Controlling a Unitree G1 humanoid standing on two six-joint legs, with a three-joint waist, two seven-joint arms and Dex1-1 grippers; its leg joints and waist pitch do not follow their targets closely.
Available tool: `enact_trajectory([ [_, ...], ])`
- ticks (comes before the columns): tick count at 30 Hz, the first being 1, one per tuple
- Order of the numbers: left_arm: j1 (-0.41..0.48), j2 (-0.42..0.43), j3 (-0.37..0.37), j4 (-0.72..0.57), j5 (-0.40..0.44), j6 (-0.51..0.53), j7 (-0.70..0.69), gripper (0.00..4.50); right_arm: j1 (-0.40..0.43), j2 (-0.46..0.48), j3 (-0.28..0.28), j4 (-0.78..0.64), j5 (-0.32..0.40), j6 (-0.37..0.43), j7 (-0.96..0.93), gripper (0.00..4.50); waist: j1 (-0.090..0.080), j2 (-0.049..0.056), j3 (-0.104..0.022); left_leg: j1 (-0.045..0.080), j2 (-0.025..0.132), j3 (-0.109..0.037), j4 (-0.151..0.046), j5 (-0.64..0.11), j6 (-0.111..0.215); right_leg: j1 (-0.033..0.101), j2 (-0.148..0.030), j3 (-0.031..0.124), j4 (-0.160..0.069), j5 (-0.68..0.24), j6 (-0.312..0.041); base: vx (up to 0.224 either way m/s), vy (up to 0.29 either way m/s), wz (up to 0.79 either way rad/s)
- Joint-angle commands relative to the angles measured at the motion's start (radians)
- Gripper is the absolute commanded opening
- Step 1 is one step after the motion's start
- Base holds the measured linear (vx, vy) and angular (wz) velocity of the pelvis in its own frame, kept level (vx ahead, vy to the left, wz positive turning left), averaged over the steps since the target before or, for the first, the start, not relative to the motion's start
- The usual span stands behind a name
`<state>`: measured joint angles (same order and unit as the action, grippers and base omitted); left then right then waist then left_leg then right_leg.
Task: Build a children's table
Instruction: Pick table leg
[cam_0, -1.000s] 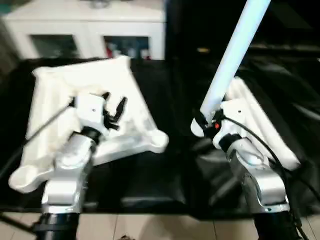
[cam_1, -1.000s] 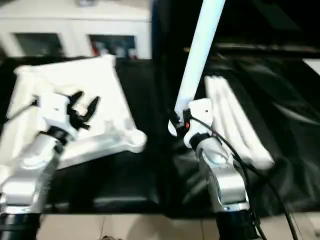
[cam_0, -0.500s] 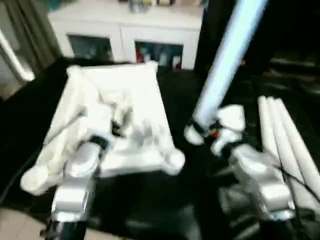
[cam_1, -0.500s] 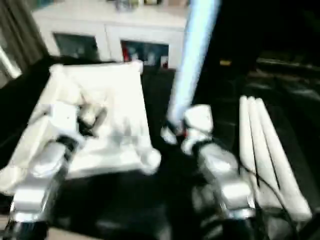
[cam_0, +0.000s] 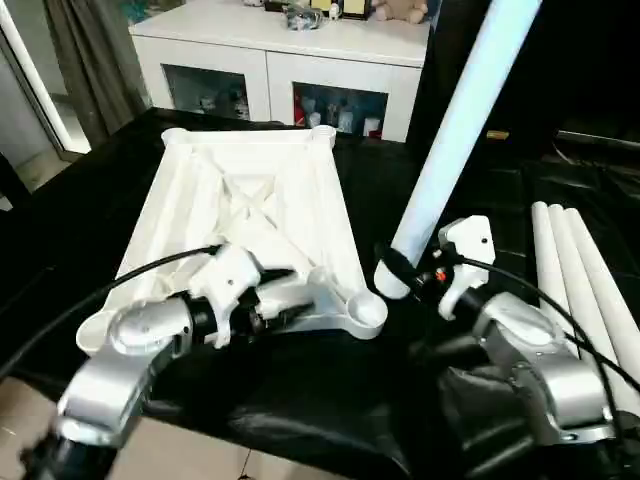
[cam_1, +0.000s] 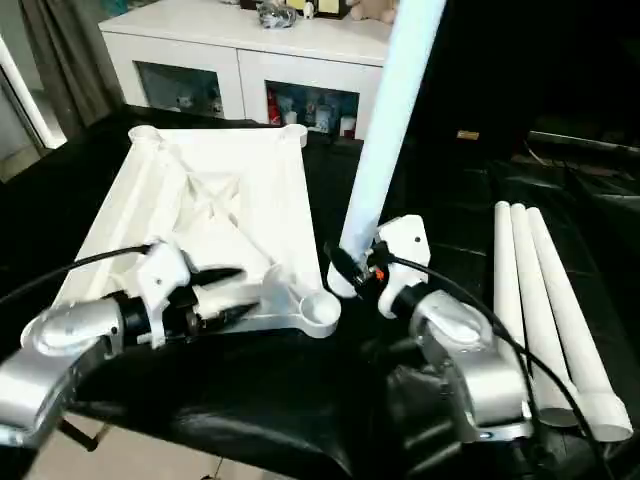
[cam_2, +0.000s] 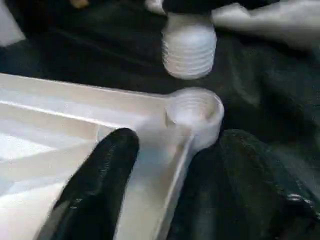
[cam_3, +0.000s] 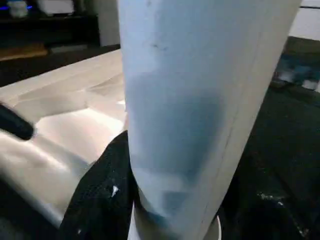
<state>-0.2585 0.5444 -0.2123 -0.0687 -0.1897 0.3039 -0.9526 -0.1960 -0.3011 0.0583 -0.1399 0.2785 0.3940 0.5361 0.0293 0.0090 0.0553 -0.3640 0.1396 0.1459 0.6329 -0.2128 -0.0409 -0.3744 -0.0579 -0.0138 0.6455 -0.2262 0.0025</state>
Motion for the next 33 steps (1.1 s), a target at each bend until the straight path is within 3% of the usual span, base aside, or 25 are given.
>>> enact_trajectory([
  [1,-0.030,0.018,-0.036,0.044,0.044,-0.012,-0.049,3.42,-0.006,-0.021,-0.005,-0.037,0.026,0.026,0.032,1.89,-0.002,0.001,-0.046,0.016,0.069,-0.026,-0.106,-0.329,-0.028,0.016,-0.075,0.046,-0.097,-0.313,-0.166,0.000,0.000,0.00],
  [2,-0.049,0.023,-0.048,0.073,0.058,-0.025,-0.056,3.42,-0.007,-0.028,-0.004,-0.040,0.032,0.032,0.039,1.89,-0.002,0.000,-0.048,0.008,0.070,-0.026,-0.105,-0.291,-0.024,0.022,-0.078,0.046,-0.096,-0.287,-0.172,0.000,0.000,0.00],
  [4,-0.091,0.017,-0.069,0.137,0.086,-0.057,-0.066,3.42,-0.007,-0.039,-0.007,-0.038,0.035,0.032,0.048,1.89,-0.001,-0.002,-0.052,0.010,0.069,-0.021,-0.100,-0.260,-0.015,0.020,-0.077,0.047,-0.094,-0.242,-0.182,0.000,0.000,0.00],
  [5,-0.116,0.013,-0.086,0.172,0.094,-0.066,-0.082,3.42,-0.003,-0.046,-0.011,-0.038,0.035,0.034,0.051,1.89,-0.001,0.002,-0.054,0.005,0.068,-0.021,-0.099,-0.227,-0.010,0.025,-0.077,0.046,-0.093,-0.202,-0.188,0.000,0.000,0.00],
  [7,-0.140,0.010,-0.102,0.203,0.092,-0.062,-0.104,3.42,0.002,-0.054,-0.014,-0.040,0.034,0.034,0.053,1.89,0.002,0.011,-0.061,0.007,0.068,-0.020,-0.094,-0.187,-0.009,0.025,-0.076,0.045,-0.085,-0.137,-0.201,0.000,0.000,0.00],
  [9,-0.148,0.007,-0.114,0.207,0.078,-0.053,-0.133,3.08,0.011,-0.057,-0.022,-0.053,0.039,0.045,0.049,1.89,0.000,0.008,-0.066,0.000,0.068,-0.016,-0.088,-0.106,0.013,0.036,-0.076,0.041,-0.074,0.027,-0.244,0.000,0.000,0.00],
  [12,-0.159,-0.002,-0.135,0.222,0.077,-0.042,-0.168,2.81,0.034,-0.064,-0.032,-0.076,0.039,0.057,0.045,1.89,0.003,0.015,-0.068,0.000,0.068,-0.015,-0.087,-0.072,0.038,0.042,-0.075,0.039,-0.072,0.092,-0.267,0.000,0.000,0.00],
  [14,-0.161,-0.004,-0.138,0.227,0.079,-0.042,-0.170,2.69,0.037,-0.065,-0.033,-0.079,0.039,0.057,0.044,1.89,0.003,0.014,-0.067,0.001,0.069,-0.015,-0.087,-0.077,0.043,0.042,-0.076,0.038,-0.073,0.085,-0.272,0.000,0.000,0.00],
  [15,-0.173,-0.013,-0.147,0.262,0.092,-0.061,-0.169,2.63,0.049,-0.067,-0.034,-0.092,0.041,0.060,0.039,1.89,0.001,0.022,-0.066,0.001,0.070,-0.015,-0.089,-0.092,0.041,0.042,-0.076,0.037,-0.077,0.058,-0.276,0.000,0.000,0.00],
  [17,-0.182,-0.016,-0.157,0.284,0.101,-0.068,-0.179,2.42,0.058,-0.070,-0.033,-0.102,0.043,0.063,0.034,1.89,0.000,0.022,-0.060,0.006,0.072,-0.014,-0.093,-0.155,0.023,0.040,-0.075,0.038,-0.085,-0.033,-0.274,0.000,0.000,0.00],
  [18,-0.184,-0.018,-0.160,0.289,0.105,-0.066,-0.178,2.31,0.062,-0.070,-0.032,-0.107,0.043,0.064,0.031,1.89,0.000,0.027,-0.059,0.006,0.073,-0.015,-0.095,-0.169,0.016,0.039,-0.076,0.039,-0.085,-0.053,-0.274,0.000,0.000,0.00],
  [19,-0.184,-0.018,-0.160,0.290,0.105,-0.065,-0.178,2.31,0.063,-0.070,-0.032,-0.108,0.043,0.065,0.031,1.89,-0.002,0.023,-0.058,0.008,0.075,-0.014,-0.097,-0.188,0.009,0.038,-0.075,0.039,-0.088,-0.078,-0.270,0.000,0.000,0.00],
  [27,-0.223,-0.036,-0.176,0.366,0.156,-0.046,-0.139,1.74,0.082,-0.068,-0.027,-0.136,0.044,0.080,0.021,1.89,-0.001,0.028,-0.060,0.005,0.073,-0.012,-0.094,-0.157,0.014,0.037,-0.075,0.042,-0.090,-0.082,-0.258,0.000,0.000,0.00],
  [33,-0.240,-0.048,-0.172,0.396,0.161,-0.047,-0.147,1.15,0.080,-0.072,-0.026,-0.138,0.044,0.082,0.024,1.89,-0.001,0.029,-0.061,0.005,0.075,-0.012,-0.094,-0.148,0.023,0.038,-0.077,0.040,-0.088,-0.043,-0.271,0.000,0.000,0.00],
])
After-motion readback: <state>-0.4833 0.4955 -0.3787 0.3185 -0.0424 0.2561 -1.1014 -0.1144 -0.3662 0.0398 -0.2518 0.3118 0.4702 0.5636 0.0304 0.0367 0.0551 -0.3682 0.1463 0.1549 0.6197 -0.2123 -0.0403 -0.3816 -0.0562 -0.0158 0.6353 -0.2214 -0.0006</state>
